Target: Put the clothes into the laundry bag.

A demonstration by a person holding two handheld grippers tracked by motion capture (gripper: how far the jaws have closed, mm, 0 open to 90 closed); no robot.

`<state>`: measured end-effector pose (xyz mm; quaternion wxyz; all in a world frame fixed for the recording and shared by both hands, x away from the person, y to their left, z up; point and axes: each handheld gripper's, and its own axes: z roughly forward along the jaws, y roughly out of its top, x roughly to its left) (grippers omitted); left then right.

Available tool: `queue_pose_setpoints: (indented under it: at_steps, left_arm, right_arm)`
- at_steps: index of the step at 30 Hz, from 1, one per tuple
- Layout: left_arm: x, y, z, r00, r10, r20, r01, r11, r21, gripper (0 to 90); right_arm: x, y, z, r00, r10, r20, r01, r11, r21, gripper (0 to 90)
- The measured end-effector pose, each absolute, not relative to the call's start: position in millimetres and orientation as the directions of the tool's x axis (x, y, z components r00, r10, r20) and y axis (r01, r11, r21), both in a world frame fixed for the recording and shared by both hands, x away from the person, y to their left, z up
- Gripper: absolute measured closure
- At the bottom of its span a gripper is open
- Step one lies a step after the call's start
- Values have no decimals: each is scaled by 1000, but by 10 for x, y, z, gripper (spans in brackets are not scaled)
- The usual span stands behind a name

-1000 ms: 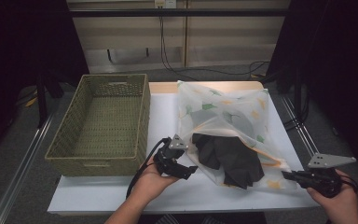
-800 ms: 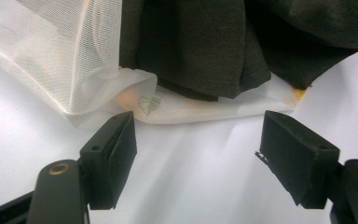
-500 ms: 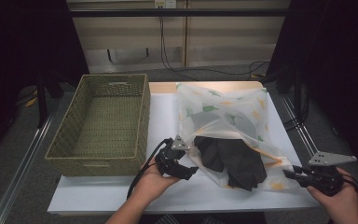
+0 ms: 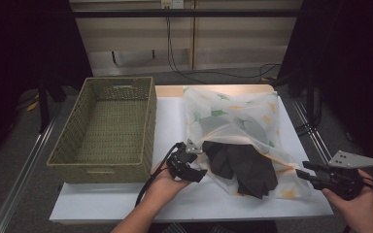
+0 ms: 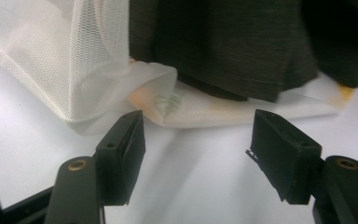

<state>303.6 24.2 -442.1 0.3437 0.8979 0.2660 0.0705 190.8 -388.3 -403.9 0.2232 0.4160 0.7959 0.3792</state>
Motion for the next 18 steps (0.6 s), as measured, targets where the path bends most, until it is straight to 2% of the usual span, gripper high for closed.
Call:
queue_pose_setpoints:
  at_steps: [18]
  left_arm:
    - [3306,123,-4673,807,579,-119,501,-562,658,409]
  right_arm:
    - [1986,-3701,-3981,-594,803,-56,458,394,797,580]
